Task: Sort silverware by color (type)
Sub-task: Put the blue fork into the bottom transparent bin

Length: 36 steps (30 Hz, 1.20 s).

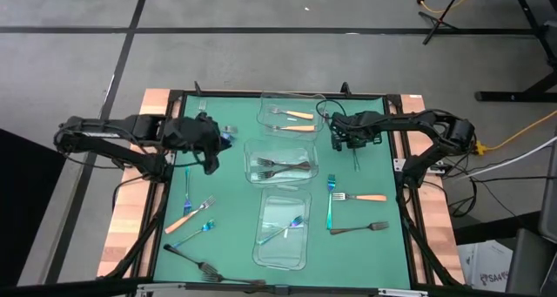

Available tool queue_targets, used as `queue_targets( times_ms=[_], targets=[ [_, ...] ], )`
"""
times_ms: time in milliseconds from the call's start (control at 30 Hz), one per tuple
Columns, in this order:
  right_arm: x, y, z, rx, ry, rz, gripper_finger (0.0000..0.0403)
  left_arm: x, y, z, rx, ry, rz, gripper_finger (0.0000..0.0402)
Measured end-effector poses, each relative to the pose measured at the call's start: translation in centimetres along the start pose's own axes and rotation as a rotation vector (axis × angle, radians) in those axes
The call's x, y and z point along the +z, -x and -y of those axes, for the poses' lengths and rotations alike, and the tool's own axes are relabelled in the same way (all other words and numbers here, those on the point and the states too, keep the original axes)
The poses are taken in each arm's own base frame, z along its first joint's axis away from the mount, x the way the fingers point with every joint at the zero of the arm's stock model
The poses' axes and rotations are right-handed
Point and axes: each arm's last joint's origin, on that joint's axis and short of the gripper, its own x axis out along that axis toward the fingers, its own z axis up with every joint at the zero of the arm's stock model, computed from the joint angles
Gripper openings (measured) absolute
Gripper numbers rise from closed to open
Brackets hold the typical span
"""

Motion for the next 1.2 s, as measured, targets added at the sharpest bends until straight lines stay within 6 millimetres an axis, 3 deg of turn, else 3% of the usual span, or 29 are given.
queue_targets(
  times_ms=[233,533,967,1200],
  targets=[
    [-0.1,0.9,0.5,0.03,0.078,0.005,0.0001,-3.1,-0.6,0.3,-0.062,0.044,0.039,0.0048],
    [-0.2,3.5,1.4,0.133,0.061,0.051,0.0001,-5.3,-2.1,1.0,-0.099,0.064,0.03,0.0048],
    [-0.8,8.1,3.0,0.411,0.059,0.119,0.0001,-5.7,-2.5,1.8,-0.15,0.058,0.069,0.0048],
    [-2.8,11.1,1.6,0.679,0.098,0.186,0.0,-5.7,-2.5,1.9,-0.155,0.058,0.074,0.0048]
  ],
)
